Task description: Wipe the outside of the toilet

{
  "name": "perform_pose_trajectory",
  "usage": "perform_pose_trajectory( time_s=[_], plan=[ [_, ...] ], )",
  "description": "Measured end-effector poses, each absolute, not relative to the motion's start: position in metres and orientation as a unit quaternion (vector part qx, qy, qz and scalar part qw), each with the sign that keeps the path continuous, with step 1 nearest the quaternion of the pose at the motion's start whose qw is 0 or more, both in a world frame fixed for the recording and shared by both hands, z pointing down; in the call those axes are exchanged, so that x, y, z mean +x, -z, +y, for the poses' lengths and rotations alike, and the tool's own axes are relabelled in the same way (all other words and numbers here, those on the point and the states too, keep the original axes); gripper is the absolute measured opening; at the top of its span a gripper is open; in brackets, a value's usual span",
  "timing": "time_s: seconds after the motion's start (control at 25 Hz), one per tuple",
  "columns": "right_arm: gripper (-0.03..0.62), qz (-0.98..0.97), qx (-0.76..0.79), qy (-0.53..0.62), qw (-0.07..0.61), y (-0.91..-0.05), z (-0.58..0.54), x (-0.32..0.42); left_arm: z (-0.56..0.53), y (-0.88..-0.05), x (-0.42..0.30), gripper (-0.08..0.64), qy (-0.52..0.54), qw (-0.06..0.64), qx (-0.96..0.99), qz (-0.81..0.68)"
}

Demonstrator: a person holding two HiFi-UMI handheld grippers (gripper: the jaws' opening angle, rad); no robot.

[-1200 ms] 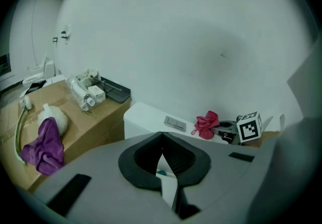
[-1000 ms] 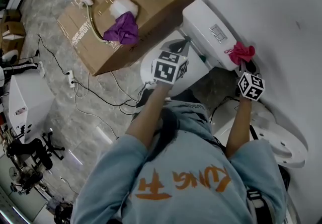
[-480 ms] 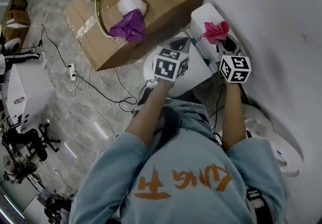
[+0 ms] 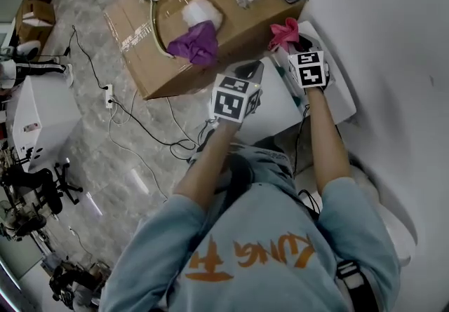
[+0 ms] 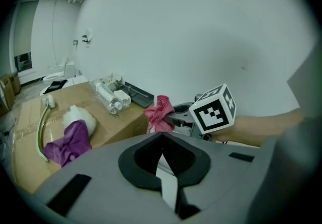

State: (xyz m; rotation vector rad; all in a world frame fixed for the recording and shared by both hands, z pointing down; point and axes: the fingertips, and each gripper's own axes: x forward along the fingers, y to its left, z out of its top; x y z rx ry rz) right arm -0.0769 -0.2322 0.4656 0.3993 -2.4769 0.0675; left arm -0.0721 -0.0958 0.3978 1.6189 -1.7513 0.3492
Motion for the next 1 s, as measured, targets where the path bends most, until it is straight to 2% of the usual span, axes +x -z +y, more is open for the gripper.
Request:
perform_pose_trajectory(
  time_s=[0.24,1.0],
  plan=[
    [0.066,-0.914,0.129,0.042,0.382,-0.491,-0.231,-0.087,-0.093,-0.398,-0.075,0.025,-0.137,0.359,0.626,-0.679],
    [0.063,-0.896,0.119,0.044,0.426,-0.5,-0.206,-0.032,-0.092,-0.406,-0.051,0.025,-0.162,0.357,0.646,-0.655]
  ],
)
